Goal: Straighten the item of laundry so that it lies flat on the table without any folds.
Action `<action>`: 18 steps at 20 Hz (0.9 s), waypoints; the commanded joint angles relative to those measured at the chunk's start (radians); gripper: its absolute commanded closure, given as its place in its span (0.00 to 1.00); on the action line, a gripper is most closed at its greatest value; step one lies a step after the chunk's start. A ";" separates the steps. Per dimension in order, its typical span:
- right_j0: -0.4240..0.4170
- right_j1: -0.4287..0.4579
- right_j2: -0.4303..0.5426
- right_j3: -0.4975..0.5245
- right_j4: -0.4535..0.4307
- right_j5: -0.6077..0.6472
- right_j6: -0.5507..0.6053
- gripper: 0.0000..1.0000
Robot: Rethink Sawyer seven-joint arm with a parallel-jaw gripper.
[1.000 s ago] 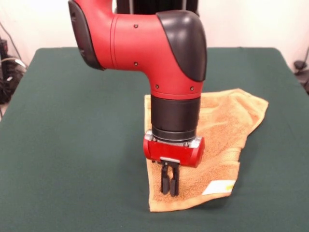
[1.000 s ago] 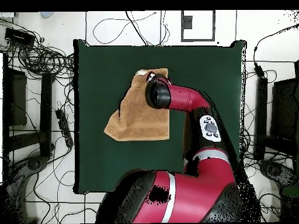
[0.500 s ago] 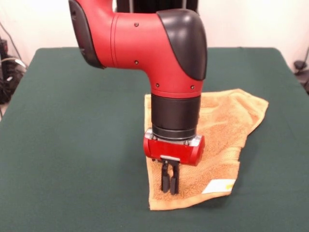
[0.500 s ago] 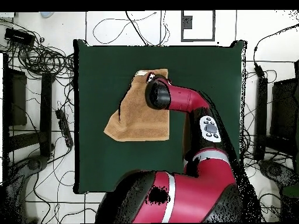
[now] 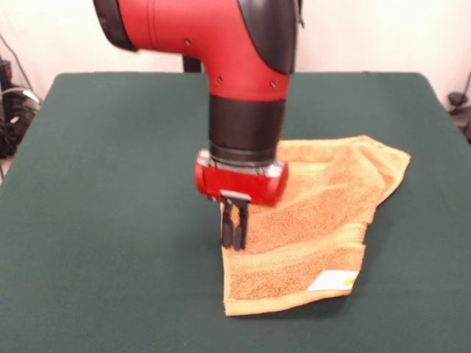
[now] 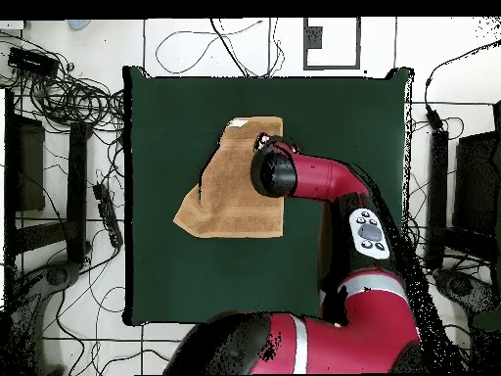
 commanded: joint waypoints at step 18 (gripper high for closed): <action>-0.157 -0.112 0.142 0.211 -0.174 0.126 -0.004 0.00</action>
